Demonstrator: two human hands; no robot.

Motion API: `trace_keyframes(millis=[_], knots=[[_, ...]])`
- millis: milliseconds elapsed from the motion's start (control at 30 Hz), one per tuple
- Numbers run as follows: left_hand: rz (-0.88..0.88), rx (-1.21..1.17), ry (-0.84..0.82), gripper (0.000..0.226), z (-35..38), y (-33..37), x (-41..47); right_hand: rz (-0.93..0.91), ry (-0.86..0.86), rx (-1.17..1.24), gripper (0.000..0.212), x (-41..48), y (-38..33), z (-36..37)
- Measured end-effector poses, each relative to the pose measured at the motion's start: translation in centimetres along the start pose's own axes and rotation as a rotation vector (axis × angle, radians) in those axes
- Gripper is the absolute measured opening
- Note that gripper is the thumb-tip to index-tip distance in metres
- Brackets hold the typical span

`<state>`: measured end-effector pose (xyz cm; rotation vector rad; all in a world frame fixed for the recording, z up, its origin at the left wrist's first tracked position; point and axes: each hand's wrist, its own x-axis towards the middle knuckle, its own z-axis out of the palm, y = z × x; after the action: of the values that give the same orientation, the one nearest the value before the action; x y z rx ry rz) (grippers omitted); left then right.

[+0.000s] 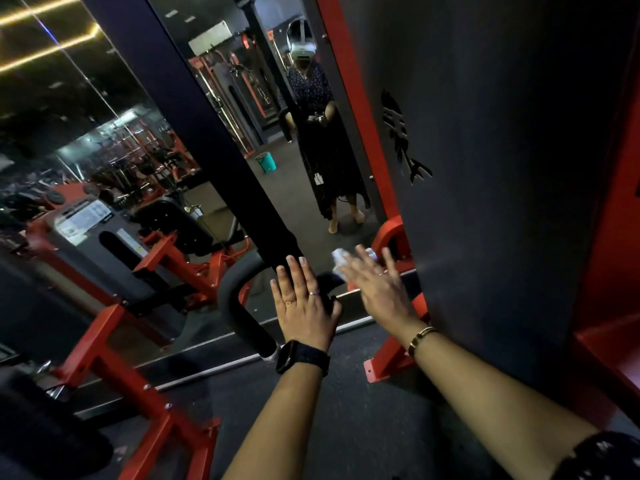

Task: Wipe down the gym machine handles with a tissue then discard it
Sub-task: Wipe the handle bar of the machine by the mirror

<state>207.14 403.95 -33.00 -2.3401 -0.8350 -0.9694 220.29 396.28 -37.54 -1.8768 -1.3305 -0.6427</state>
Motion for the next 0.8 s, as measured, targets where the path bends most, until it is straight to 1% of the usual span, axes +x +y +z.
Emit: trace_keyframes(millis=[33,67,100,133,167,200,233,333,400,433,467,500,567,600,667,700,800], knots=[[-0.002,0.002,-0.003,0.143,0.0,0.0,0.0,0.116,0.027,0.004,0.077,0.2,0.6,-0.5],[-0.004,0.005,-0.004,0.143,0.0,0.1,0.0,0.242,0.049,0.018,0.075,0.4,0.9,-0.9],[-0.004,0.008,-0.004,0.144,0.0,0.0,0.0,0.337,0.048,0.020,0.070,0.8,0.9,-1.1],[-0.002,0.011,0.000,0.143,0.0,0.0,-0.1,0.389,0.030,0.024,0.062,1.4,0.5,-1.3],[0.002,0.012,0.005,0.143,0.1,0.0,-0.1,0.392,0.013,0.041,0.054,1.9,-0.1,-1.3],[0.006,0.013,0.011,0.142,0.1,-0.1,-0.1,0.345,-0.008,0.066,0.047,2.4,-1.0,-1.2],[0.010,0.014,0.016,0.140,0.2,-0.1,-0.1,0.261,-0.044,0.091,0.045,2.8,-2.0,-1.0],[0.028,0.024,0.055,0.125,0.2,-0.2,-0.2,-0.020,-0.144,0.098,0.051,2.8,-4.7,-0.7],[0.032,0.028,0.055,0.126,0.1,-0.3,-0.1,-0.111,-0.173,0.059,0.054,2.6,-4.0,-1.1],[0.030,0.026,0.042,0.131,0.1,-0.2,-0.1,-0.118,-0.175,0.037,0.061,2.6,-3.0,-1.4],[0.025,0.021,0.031,0.137,0.0,-0.2,-0.1,-0.070,-0.177,0.033,0.066,2.6,-1.9,-1.8],[0.019,0.016,0.024,0.141,0.0,-0.1,-0.1,0.024,-0.168,0.041,0.068,2.7,-0.8,-2.2],[0.011,0.013,0.019,0.145,0.0,0.0,-0.1,0.211,-0.146,0.020,0.053,3.1,0.2,-2.5],[0.009,0.016,0.019,0.145,0.1,-0.1,-0.1,0.245,-0.130,-0.003,0.047,3.4,0.0,-2.5],[0.012,0.024,0.016,0.142,0.3,-0.2,-0.1,0.247,-0.117,0.016,0.042,3.7,-1.9,-2.2],[0.018,0.031,0.023,0.136,0.4,-0.3,-0.2,0.228,-0.129,0.032,0.042,3.6,-3.3,-1.9],[0.040,0.023,0.097,0.106,0.7,-0.3,-0.2,0.073,-0.094,0.087,0.044,2.3,-6.0,-0.6]])
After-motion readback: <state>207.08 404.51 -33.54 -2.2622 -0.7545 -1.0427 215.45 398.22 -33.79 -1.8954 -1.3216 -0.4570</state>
